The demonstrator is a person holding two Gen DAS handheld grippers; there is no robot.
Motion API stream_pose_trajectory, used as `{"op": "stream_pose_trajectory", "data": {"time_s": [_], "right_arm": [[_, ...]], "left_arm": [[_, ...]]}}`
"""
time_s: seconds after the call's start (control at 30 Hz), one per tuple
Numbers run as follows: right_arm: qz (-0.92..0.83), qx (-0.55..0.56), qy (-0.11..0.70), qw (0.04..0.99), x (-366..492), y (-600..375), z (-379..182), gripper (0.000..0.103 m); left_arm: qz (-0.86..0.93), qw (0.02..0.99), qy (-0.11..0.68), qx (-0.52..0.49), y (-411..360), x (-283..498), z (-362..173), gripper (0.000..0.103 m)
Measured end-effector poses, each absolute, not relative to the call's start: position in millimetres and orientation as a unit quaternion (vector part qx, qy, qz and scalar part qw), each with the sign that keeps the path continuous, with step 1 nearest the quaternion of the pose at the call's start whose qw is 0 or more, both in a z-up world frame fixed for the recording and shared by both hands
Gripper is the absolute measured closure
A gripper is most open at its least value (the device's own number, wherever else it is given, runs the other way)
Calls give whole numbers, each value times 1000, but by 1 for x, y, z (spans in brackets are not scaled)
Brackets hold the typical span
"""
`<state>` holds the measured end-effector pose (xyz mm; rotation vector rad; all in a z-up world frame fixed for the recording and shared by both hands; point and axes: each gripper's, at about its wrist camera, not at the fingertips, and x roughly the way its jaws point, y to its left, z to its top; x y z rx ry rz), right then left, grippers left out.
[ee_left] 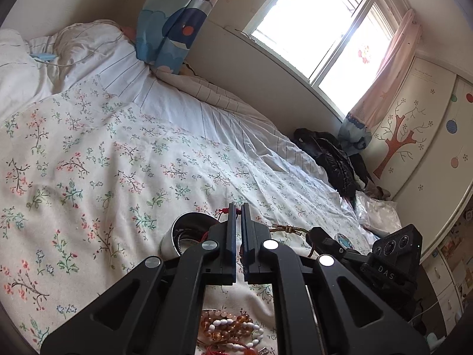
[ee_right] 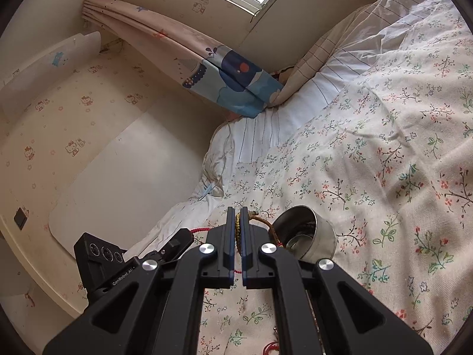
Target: Organize jewelry
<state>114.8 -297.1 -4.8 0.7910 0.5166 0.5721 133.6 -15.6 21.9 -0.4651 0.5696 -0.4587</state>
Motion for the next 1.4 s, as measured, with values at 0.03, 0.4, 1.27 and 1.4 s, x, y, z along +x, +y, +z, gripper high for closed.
{"op": "stream_pose_trajectory", "data": {"time_s": [0.03,0.4,1.27,1.4], "right_arm": [[272,376,245,851,117,-297,-4,99],[262,376,247,854,144,-297,-6,99],[136,263,351,888,175,-274,-40,99],[126,262,366,884,180,-276,-46,92]], "left_arm": [[-224,907,277,-225,-18,136,22,100],[-233,895,310,-219,-46,174,8,100],[-59,905,358,-223,-6,193,-20,46],[-60,906,358,-220,-7,192,-19,44]]}}
